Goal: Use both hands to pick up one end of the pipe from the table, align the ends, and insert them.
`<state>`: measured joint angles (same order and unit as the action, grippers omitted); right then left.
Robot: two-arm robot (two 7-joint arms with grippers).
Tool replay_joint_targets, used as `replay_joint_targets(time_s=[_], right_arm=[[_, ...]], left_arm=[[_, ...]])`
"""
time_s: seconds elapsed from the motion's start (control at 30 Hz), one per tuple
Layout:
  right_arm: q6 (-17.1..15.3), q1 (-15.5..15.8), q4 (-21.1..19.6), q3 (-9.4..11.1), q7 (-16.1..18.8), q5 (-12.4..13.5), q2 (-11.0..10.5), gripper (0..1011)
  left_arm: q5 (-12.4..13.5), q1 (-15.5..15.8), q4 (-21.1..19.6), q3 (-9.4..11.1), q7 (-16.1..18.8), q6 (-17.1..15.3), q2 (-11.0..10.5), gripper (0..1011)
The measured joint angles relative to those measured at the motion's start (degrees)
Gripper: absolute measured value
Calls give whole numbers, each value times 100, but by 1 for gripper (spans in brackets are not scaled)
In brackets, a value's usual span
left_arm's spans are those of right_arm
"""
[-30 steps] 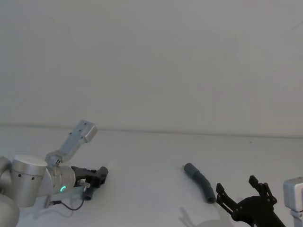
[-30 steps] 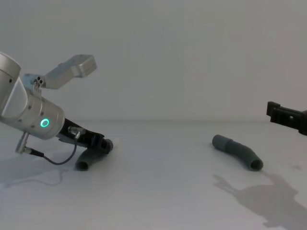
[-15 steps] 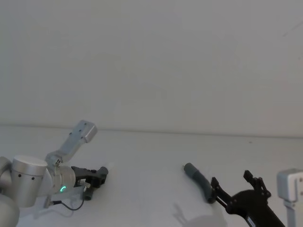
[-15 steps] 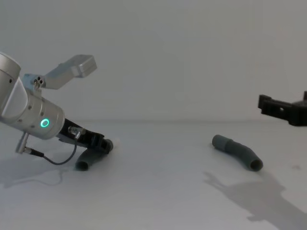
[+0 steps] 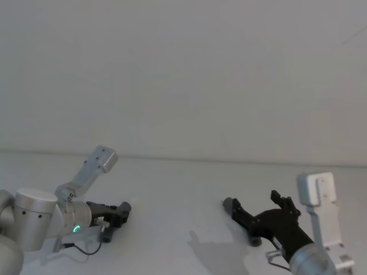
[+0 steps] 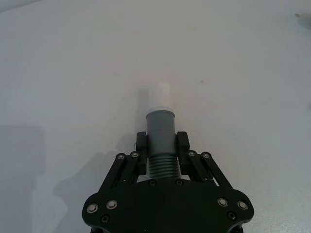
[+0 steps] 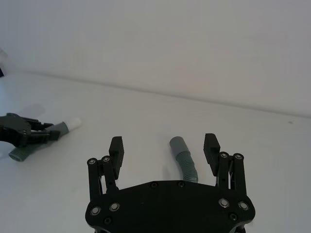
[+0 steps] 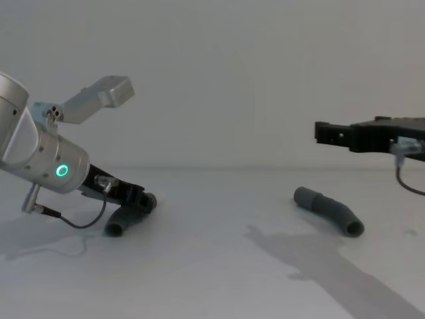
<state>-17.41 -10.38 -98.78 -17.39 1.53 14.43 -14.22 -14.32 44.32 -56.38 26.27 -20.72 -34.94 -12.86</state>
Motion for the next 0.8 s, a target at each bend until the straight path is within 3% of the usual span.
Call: replay_joint_targets(time_s=[0.4, 0.8], right_arm=[[-849, -692, 624, -154, -216, -176, 325, 1002], [-1007, -1297, 1542, -272, -308, -350, 618, 1002]], left_arm=[[0, 0, 0, 0, 0, -1, -1, 328], [0, 0, 0, 0, 0, -1, -1, 328]])
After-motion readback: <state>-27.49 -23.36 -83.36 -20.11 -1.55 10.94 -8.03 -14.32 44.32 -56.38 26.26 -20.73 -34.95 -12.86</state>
